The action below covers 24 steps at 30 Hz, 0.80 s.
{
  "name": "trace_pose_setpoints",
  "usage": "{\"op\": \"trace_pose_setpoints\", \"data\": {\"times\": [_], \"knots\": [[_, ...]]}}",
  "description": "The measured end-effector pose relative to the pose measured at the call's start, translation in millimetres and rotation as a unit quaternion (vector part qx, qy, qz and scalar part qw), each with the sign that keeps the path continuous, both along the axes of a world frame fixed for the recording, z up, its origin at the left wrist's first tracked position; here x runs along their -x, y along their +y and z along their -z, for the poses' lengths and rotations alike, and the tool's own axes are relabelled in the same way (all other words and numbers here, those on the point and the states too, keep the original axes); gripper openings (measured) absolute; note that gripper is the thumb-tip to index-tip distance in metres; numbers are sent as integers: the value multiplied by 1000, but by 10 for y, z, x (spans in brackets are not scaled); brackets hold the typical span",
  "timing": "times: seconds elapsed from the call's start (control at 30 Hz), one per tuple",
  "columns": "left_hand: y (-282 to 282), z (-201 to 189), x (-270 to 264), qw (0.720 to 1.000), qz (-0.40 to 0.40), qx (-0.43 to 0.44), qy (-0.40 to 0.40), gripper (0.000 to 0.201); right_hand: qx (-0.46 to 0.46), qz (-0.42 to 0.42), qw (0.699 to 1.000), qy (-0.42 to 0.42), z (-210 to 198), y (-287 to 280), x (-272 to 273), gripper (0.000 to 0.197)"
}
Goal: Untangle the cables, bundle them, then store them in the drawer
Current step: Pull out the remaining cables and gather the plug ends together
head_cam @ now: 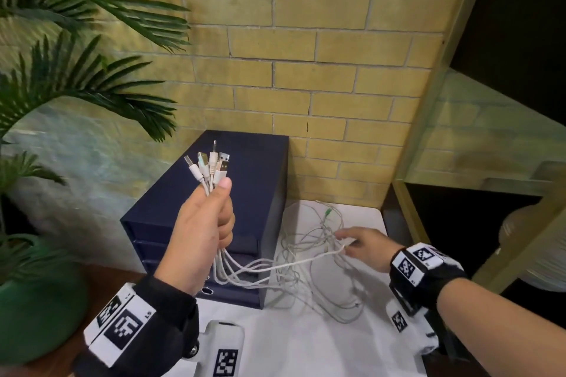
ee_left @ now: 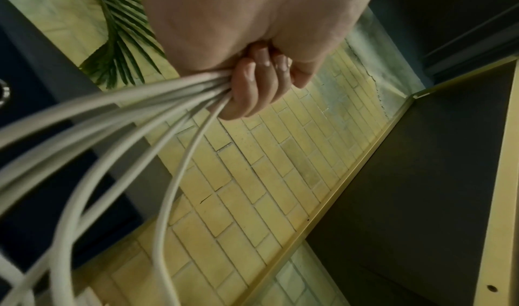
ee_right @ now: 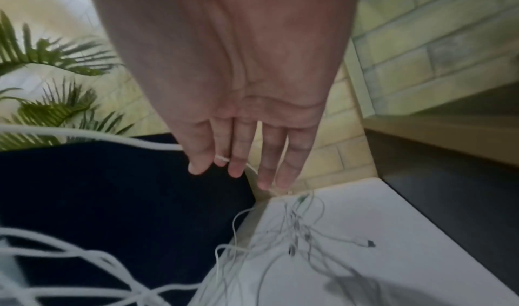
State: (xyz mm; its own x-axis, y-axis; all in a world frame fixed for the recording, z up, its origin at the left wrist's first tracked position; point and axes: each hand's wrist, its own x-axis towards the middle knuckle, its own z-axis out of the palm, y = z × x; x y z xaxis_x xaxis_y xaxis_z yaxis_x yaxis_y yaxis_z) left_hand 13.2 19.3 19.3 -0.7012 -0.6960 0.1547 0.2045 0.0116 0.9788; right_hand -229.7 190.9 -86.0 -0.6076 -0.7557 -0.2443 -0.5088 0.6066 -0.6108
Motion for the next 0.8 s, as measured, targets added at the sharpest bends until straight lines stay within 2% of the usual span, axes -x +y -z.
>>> {"op": "trace_pose_setpoints", "data": {"times": [0.13,0.23,0.3,0.37,0.43,0.5,0.6,0.73,0.8], "knots": [[35,158,4,998,32,-29,-38,35,-116,-48,992,-17,234,19,-151,38],[102,275,15,996,47,-43,-65,34,-200,-120,972,21,304,14,-257,37],[145,335,37,994,51,-62,-69,35,-128,-113,985,37,308,-4,-366,40],[176,393,65,994,47,-83,-58,46,-8,-144,989,18,258,-74,-567,57],[204,432,93,994,48,-97,-33,46,51,-224,973,14,150,-180,-861,77],[235,431,121,992,62,-113,-5,35,83,-272,958,40,72,-294,-1118,82],[261,379,155,989,77,-127,27,31,107,-306,945,32,52,-403,-1325,69],[238,286,131,989,70,-126,45,30,193,-308,927,-89,25,-434,-1417,46],[199,242,100,990,64,-117,47,29,192,-305,928,-93,-48,-372,-1399,34]]}}
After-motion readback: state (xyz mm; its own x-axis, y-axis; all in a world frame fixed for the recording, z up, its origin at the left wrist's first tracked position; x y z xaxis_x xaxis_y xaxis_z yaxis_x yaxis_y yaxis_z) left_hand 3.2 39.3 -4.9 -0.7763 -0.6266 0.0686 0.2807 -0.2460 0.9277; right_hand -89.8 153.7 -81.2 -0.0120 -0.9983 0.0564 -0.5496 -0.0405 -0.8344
